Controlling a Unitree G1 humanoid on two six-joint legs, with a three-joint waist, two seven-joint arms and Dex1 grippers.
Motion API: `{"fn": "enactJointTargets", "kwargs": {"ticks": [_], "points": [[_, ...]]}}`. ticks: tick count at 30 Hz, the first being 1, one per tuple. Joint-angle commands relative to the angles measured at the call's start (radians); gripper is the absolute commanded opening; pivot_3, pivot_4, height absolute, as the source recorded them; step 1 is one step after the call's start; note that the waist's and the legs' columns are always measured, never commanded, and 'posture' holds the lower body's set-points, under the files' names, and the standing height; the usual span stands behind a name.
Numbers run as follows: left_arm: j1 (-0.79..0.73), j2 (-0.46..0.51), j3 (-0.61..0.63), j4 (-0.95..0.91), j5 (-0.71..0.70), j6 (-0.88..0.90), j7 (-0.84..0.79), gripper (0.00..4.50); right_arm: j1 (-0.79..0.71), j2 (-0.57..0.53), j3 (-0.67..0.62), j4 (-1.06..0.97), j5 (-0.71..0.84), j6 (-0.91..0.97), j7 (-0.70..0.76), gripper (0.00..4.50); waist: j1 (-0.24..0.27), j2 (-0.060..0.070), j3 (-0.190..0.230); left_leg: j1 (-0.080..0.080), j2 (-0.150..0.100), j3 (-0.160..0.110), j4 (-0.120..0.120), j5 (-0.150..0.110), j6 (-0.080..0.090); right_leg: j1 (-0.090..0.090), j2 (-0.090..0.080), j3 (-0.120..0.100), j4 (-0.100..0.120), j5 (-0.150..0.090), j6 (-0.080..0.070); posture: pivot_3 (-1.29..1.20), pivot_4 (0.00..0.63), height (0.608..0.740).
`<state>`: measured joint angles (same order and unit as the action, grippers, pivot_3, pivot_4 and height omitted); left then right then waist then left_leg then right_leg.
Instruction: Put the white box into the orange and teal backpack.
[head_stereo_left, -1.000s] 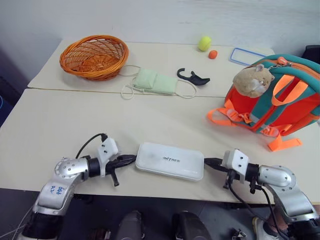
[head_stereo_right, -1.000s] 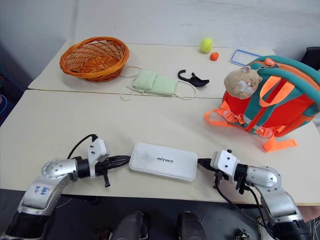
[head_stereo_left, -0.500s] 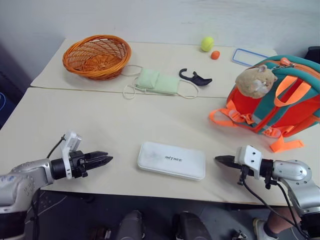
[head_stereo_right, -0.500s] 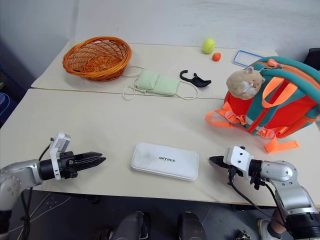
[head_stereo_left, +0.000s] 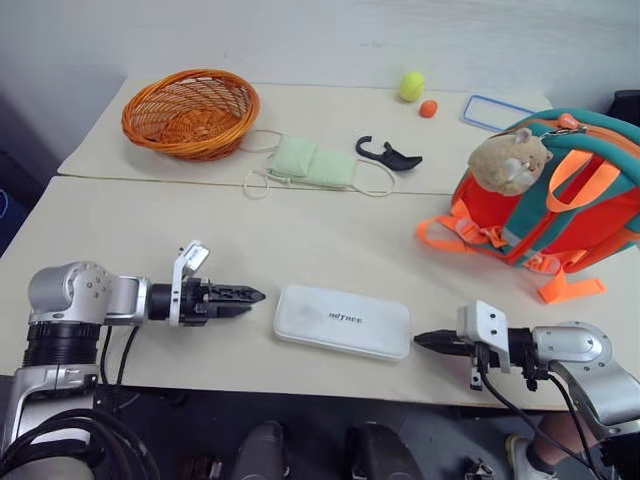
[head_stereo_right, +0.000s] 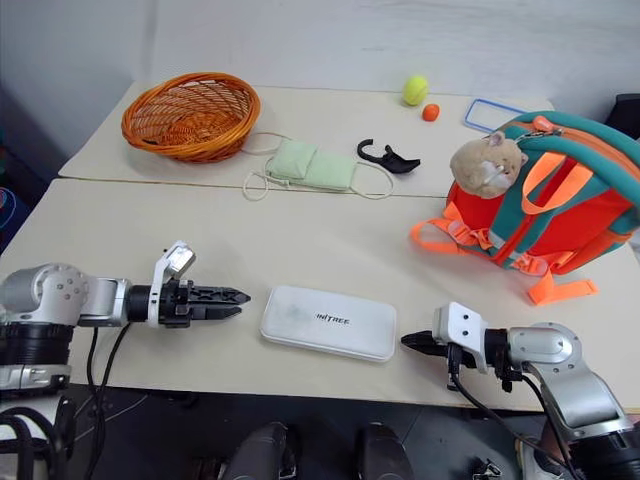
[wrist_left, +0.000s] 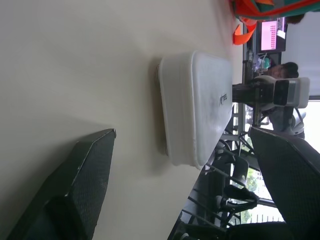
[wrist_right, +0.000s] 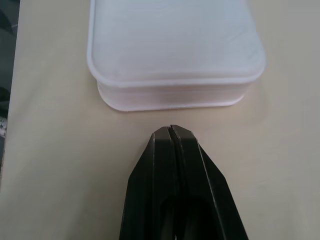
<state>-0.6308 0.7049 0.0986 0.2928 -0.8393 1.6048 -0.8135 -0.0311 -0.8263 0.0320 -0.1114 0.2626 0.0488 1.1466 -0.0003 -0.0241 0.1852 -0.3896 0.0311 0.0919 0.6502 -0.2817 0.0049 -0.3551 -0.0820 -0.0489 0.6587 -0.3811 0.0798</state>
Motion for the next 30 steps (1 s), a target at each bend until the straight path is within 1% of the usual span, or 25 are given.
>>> {"fn": "enactJointTargets", "kwargs": {"ticks": [1, 7, 12, 14, 17, 21, 25, 26, 28, 29, 30], "points": [[-0.046, -0.065, -0.056, 0.031, 0.008, 0.007, 0.009, 4.48, -0.019, 0.021, 0.008, 0.017, -0.015, -0.032, -0.007, 0.0, 0.003, 0.0, 0.0, 0.0, 0.0, 0.0, 0.001, 0.0, 0.0, 0.001, 0.0, 0.0, 0.0, 0.0, 0.0, 0.0, 0.15, 0.74], [-0.102, -0.149, -0.104, 0.068, 0.029, -0.003, 0.003, 4.48, -0.094, 0.083, 0.049, 0.09, -0.053, -0.084, -0.018, 0.0, -0.006, 0.0, 0.0, 0.001, 0.0, 0.0, 0.001, 0.0, 0.0, 0.001, 0.001, 0.0, 0.0, 0.0, 0.0, 0.0, 0.15, 0.74], [-0.127, -0.198, -0.099, 0.111, 0.052, -0.053, -0.007, 4.48, -0.137, 0.116, 0.071, 0.123, -0.065, -0.107, -0.012, 0.0, -0.006, 0.0, 0.0, 0.001, 0.001, 0.0, 0.001, 0.001, -0.002, 0.001, 0.002, 0.0, 0.001, 0.0, 0.0, 0.0, 0.15, 0.74], [-0.132, -0.215, -0.068, 0.152, 0.064, -0.065, 0.009, 4.48, -0.142, 0.126, 0.072, 0.129, -0.064, -0.118, -0.01, 0.0, -0.005, 0.0, 0.0, 0.001, 0.001, 0.0, 0.001, 0.001, -0.002, 0.001, 0.002, 0.0, 0.001, 0.0, 0.0, 0.0, 0.15, 0.74], [-0.119, -0.215, -0.059, 0.148, 0.052, -0.052, -0.014, 3.91, -0.141, 0.135, 0.069, 0.137, -0.068, -0.141, -0.012, 0.0, -0.004, 0.0, 0.0, 0.001, 0.001, 0.0, 0.001, 0.001, -0.001, 0.001, 0.002, 0.0, 0.001, 0.0, 0.0, 0.0, 0.15, 0.74], [-0.119, -0.206, -0.073, 0.116, 0.026, -0.019, -0.051, 2.63, -0.126, 0.132, 0.057, 0.147, -0.066, -0.167, -0.012, 0.0, -0.005, 0.0, 0.0, 0.001, 0.001, 0.0, 0.001, 0.001, -0.002, 0.001, 0.002, 0.0, 0.001, 0.0, 0.0, 0.0, 0.15, 0.74], [-0.101, -0.18, -0.114, 0.064, 0.011, 0.003, -0.089, 1.39, -0.098, 0.141, 0.024, 0.126, -0.023, -0.185, -0.02, 0.0, -0.005, 0.0, 0.0, 0.001, 0.001, 0.0, 0.001, 0.001, -0.002, 0.001, 0.002, 0.0, 0.001, 0.0, 0.0, 0.0, 0.15, 0.74], [-0.095, -0.167, -0.127, 0.047, 0.001, 0.006, -0.1, 1.23, -0.086, 0.137, 0.014, 0.12, -0.02, -0.186, -0.026, 0.0, -0.005, 0.0, 0.0, 0.001, 0.0, 0.0, 0.001, 0.001, -0.001, 0.001, 0.001, 0.0, 0.001, 0.0, 0.0, 0.0, 0.15, 0.74], [-0.081, -0.14, -0.138, 0.006, -0.034, 0.01, -0.12, 1.22, -0.053, 0.137, -0.018, 0.105, 0.0, -0.19, -0.045, 0.0, -0.005, 0.0, 0.0, 0.001, 0.001, 0.0, 0.001, 0.001, -0.002, 0.001, 0.001, 0.0, 0.0, 0.0, 0.0, 0.0, 0.15, 0.74], [-0.074, -0.127, -0.132, -0.013, -0.051, 0.01, -0.124, 1.22, -0.025, 0.138, -0.052, 0.089, 0.024, -0.18, -0.064, 0.17, -0.005, 0.0, 0.0, 0.001, 0.001, 0.0, 0.0, 0.001, -0.002, 0.001, 0.001, 0.0, 0.0, 0.0, 0.0, 0.0, 0.15, 0.74], [-0.059, -0.125, -0.086, -0.047, -0.07, 0.004, -0.132, 1.22, 0.018, 0.138, -0.103, 0.067, 0.054, -0.172, -0.088, 0.36, -0.004, 0.0, 0.0, 0.001, 0.001, 0.0, 0.0, 0.001, -0.002, 0.001, 0.001, 0.0, 0.0, 0.0, 0.0, 0.0, 0.15, 0.74]]}}
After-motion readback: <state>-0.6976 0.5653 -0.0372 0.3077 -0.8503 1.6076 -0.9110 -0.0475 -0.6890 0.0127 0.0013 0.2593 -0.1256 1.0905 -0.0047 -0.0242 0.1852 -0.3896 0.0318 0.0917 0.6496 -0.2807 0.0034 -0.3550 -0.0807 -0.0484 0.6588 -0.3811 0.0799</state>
